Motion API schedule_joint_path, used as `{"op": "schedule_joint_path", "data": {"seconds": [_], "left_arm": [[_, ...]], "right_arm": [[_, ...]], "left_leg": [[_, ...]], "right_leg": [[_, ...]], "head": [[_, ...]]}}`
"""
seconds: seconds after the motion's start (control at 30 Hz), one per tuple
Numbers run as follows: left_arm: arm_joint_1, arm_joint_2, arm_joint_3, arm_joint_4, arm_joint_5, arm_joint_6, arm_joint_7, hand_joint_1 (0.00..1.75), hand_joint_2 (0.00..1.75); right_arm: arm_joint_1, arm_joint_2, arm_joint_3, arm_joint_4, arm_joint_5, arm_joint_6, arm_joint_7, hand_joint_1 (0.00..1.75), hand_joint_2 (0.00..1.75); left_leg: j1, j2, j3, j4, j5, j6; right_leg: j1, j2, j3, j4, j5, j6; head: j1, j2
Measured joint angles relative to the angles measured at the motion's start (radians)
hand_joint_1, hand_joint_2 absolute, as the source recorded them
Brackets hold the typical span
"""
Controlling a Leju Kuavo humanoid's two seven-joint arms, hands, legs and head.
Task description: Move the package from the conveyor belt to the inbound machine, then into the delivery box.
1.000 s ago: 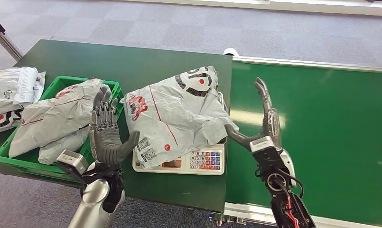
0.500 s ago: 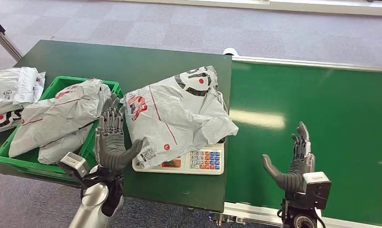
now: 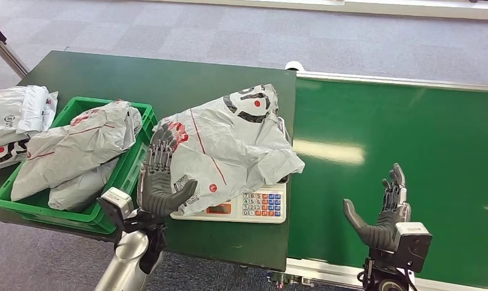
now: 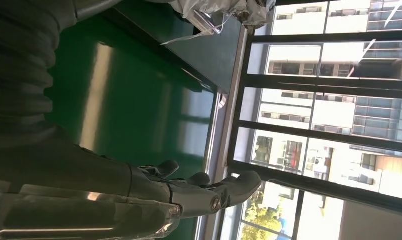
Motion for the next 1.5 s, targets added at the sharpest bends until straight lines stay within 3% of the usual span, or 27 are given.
{"op": "schedule_joint_path", "data": {"seconds": [0.13, 0.2, 0.3, 0.37, 0.77, 0.87, 1.0, 1.07, 1.5], "left_arm": [[-0.02, 0.003, -0.028, 0.052, -0.15, -0.008, 0.097, 0.0, 1.75], [-0.038, 0.005, -0.049, 0.088, -0.302, 0.059, 0.142, 0.0, 1.75], [-0.092, 0.012, -0.081, 0.146, -0.592, 0.181, 0.282, 0.0, 1.75], [-0.138, 0.017, -0.089, 0.195, -0.709, 0.187, 0.351, 0.0, 1.75], [-0.351, 0.026, -0.095, 0.538, -0.853, 0.075, 0.507, 0.02, 1.75], [-0.391, 0.015, -0.098, 0.605, -0.858, 0.078, 0.515, 0.34, 1.75], [-0.409, 0.009, -0.101, 0.649, -0.853, 0.079, 0.507, 1.51, 1.75], [-0.411, 0.008, -0.103, 0.658, -0.85, 0.079, 0.502, 1.68, 1.75], [-0.41, 0.005, -0.102, 0.646, -0.778, 0.05, 0.431, 1.75, 1.75]], "right_arm": [[0.003, 0.005, -0.001, -0.002, 0.016, 0.012, 0.003, 0.0, 1.75], [0.004, 0.01, -0.001, -0.002, 0.031, 0.022, 0.009, 0.0, 1.75], [0.006, 0.022, -0.001, -0.002, 0.062, 0.037, 0.018, 0.0, 1.75], [0.006, 0.031, -0.001, -0.001, 0.079, 0.043, 0.02, 0.0, 1.75], [0.008, 0.051, -0.007, 0.008, 0.107, 0.052, 0.026, 0.0, 1.75], [0.008, 0.055, -0.01, 0.008, 0.114, 0.051, 0.034, 0.0, 1.75], [0.009, 0.058, -0.016, 0.008, 0.116, 0.051, 0.038, 0.0, 1.75], [0.01, 0.06, -0.017, 0.008, 0.116, 0.051, 0.039, 0.0, 1.75], [0.014, 0.067, -0.022, 0.008, 0.116, 0.05, 0.04, 0.0, 1.75]], "left_leg": [[0.0, 0.0, 0.0, 0.0, 0.0, 0.0], [0.0, 0.0, 0.0, 0.0, 0.0, 0.0], [0.0, 0.0, 0.0, 0.0, 0.0, 0.0], [0.0, 0.0, 0.0, 0.0, 0.0, 0.0], [0.0, -0.002, 0.002, 0.0, 0.001, 0.0], [0.0, -0.004, 0.006, -0.001, 0.001, 0.001], [-0.001, -0.005, 0.009, -0.001, 0.003, 0.002], [-0.001, -0.005, 0.009, -0.001, 0.005, 0.002], [0.0, -0.004, 0.012, -0.001, 0.009, 0.001]], "right_leg": [[0.0, 0.0, 0.0, 0.0, 0.0, 0.0], [0.0, 0.0, 0.0, 0.0, 0.0, 0.0], [0.0, 0.0, 0.001, 0.0, 0.0, 0.0], [0.0, 0.0, 0.001, 0.0, 0.0, 0.0], [0.0, -0.003, 0.004, 0.0, 0.0, 0.0], [0.0, -0.005, 0.01, 0.0, -0.001, 0.0], [0.0, -0.005, 0.013, -0.001, 0.002, 0.0], [0.0, -0.005, 0.014, -0.001, 0.004, 0.0], [0.0, -0.005, 0.015, -0.001, 0.007, 0.0]], "head": [[0.0, 0.0], [0.0, 0.0], [0.0, 0.0], [0.0, 0.0], [0.0, 0.0], [0.0, 0.0], [0.0, 0.0], [0.0, 0.0], [0.0, 0.0]]}}
